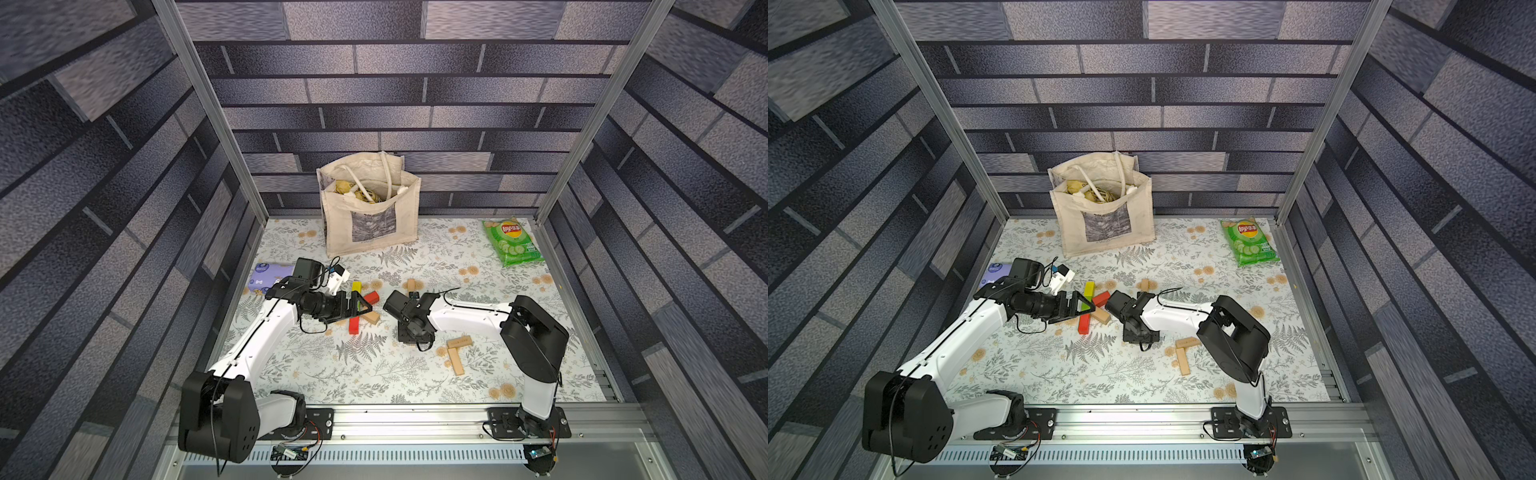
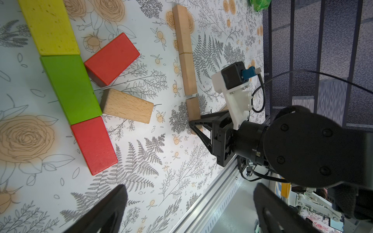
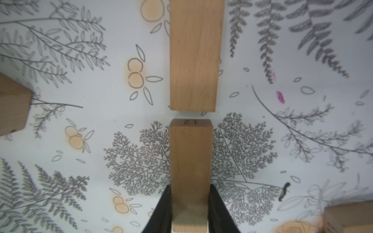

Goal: Assemble the letter k with building blocks
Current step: Assemble the building block at the center of the board.

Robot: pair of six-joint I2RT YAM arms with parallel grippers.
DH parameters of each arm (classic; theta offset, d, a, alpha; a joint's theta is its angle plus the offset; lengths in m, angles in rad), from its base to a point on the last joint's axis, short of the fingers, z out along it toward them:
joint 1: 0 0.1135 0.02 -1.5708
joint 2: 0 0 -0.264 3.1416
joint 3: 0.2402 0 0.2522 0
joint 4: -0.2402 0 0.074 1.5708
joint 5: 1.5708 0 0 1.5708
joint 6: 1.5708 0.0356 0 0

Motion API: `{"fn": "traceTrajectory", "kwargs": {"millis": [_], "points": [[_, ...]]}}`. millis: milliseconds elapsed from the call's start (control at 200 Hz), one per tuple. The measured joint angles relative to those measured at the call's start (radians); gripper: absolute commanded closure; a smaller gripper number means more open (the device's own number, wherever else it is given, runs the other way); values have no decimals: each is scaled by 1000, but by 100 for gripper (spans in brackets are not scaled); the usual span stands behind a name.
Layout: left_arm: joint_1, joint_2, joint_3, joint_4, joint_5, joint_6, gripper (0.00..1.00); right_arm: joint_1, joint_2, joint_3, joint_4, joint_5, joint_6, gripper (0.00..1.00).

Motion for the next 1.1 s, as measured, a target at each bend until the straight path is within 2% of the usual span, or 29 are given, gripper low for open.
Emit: {"fn": "traceTrajectory", "kwargs": {"millis": [1102], "points": [[0,0,0,0,0,0,0,-15,5,2,20,0,-7,80]]}}
